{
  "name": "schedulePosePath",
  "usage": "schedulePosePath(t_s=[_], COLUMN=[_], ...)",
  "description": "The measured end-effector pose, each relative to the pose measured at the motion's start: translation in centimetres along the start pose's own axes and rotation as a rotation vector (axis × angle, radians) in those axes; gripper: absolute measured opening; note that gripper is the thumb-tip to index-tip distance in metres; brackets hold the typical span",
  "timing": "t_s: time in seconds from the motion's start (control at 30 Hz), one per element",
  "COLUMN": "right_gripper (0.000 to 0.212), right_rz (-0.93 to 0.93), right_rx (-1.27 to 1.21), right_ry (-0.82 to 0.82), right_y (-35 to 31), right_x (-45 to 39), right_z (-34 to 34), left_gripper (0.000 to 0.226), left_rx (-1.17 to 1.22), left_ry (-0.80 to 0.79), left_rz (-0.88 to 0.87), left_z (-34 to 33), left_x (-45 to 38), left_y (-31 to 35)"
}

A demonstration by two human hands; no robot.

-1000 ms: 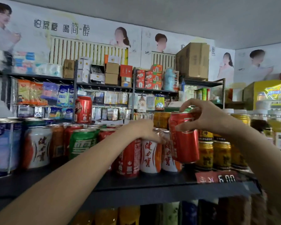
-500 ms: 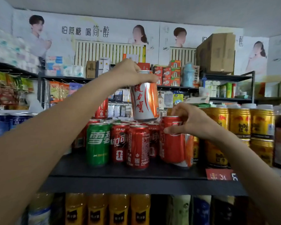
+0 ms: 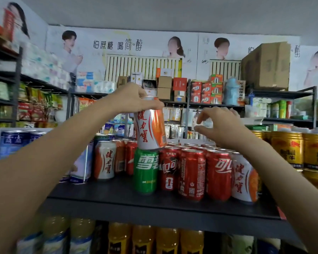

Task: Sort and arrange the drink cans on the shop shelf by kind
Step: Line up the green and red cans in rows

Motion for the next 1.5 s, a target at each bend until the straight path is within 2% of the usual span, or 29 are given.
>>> schedulePosePath(t_s=[0.07,0.17,0.27,0.37,0.57,0.7,0.77,0.87,1.0,1.2,1.3,1.4,1.5], right_gripper=[0.015,0.003,0.011,0.012,0.011,0.028,0.037,0.040,0.027,0.025,0.021,0.030,0.045], right_rz=[0.053,0.103,0.117,0.113,0.038,0.061,0.082,0.066,0.029,0.044,0.005,-0.029,-0.105], right_rx=[-0.035,-0.111,-0.192,-0.266,-0.374,-0.279,-0.185,-0.154,-0.185,-0.177,-0.250,-0.377,-0.571], right_ry=[0.024,-0.027,-0.146,-0.231,-0.358,-0.560,-0.643,-0.692,-0.675,-0.628,-0.591,-0.508,-0.341], right_y=[-2.4,-5.3,-8.1,-9.9,-10.8,-11.5,-11.5,-11.2,-11.0,-11.3,-11.3,-11.4,-11.0], right_x=[-1.5,-3.5,-5.2,-6.3,-8.3,-10.4,-11.6,-13.2,-14.0,-14.1,-13.9,-13.5,-12.8], right_z=[-0.3,-1.9,-4.2,-6.3,-9.6,-12.0,-13.7,-16.2,-18.4,-19.0,-18.6,-16.8,-13.6], left_gripper=[0.050,0.046,0.050,0.056,0.065,0.068,0.054,0.028,0.025,0.027,0.028,0.026,0.020], left_rx=[-0.067,-0.225,-0.355,-0.455,-0.473,-0.347,-0.245,-0.311,-0.325,-0.332,-0.341,-0.328,-0.254], left_ry=[-0.040,-0.121,-0.214,-0.225,-0.278,-0.401,-0.337,-0.258,-0.235,-0.238,-0.235,-0.264,-0.283], left_rz=[-0.009,-0.012,-0.014,-0.045,-0.178,-0.177,-0.163,-0.197,-0.196,-0.180,-0.170,-0.146,-0.110], left_z=[1.5,1.9,0.5,-1.1,-2.8,-2.7,-1.8,-1.3,-1.7,-1.7,-1.7,-1.4,-1.1], left_x=[0.5,1.7,2.3,2.2,1.0,0.1,-0.6,-1.1,-1.4,-1.3,-1.2,-1.2,-1.1], left_y=[-2.2,-5.5,-9.2,-11.9,-13.9,-14.3,-15.1,-15.7,-15.8,-15.9,-15.7,-15.7,-15.1])
Point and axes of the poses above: each hand's wrist, its own x-axis away from the middle knuckle, its own z-axis out of the back of the hand, y = z × x, the point moved 2 cm from there along -x, towards the middle knuckle, and after that the axes turned 5 degrees about z, right-handed, at the moved point
